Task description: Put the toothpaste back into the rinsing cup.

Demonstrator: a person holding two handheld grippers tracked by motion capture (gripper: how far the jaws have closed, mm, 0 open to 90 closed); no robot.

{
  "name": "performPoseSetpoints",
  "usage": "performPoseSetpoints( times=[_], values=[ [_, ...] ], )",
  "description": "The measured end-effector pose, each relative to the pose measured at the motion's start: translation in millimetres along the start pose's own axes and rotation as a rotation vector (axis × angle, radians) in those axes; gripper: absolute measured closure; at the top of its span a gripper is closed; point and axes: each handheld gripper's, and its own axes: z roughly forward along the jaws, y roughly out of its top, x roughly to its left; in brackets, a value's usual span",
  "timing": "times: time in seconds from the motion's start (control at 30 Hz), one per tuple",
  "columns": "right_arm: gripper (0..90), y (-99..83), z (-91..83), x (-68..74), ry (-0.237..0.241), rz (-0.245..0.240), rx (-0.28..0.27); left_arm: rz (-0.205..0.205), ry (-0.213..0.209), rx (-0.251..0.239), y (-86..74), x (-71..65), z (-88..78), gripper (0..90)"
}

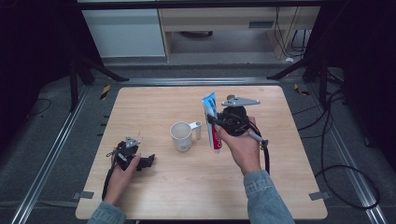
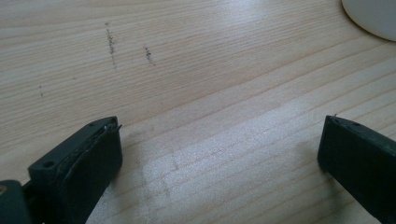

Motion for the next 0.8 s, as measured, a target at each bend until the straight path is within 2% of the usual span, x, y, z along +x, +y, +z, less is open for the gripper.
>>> performPoseSetpoints(
  times=[0.27, 0.57, 0.8],
  values=[
    [73.7, 9.5, 3.5, 4.3, -0.017, 0.007, -0.048, 0.000, -0.001, 0.000, 0.0, 0.0, 0.0, 0.0],
    [73.7, 18.2, 2.1, 9.4, -0.029, -0.013, -0.103, 0.000, -0.001, 0.000, 0.0, 0.0, 0.1, 0.0],
    [73.6, 24.8, 7.7, 11.0, -0.036, -0.015, -0.149, 0.000, -0.001, 0.000, 0.0, 0.0, 0.1, 0.0]
  ],
)
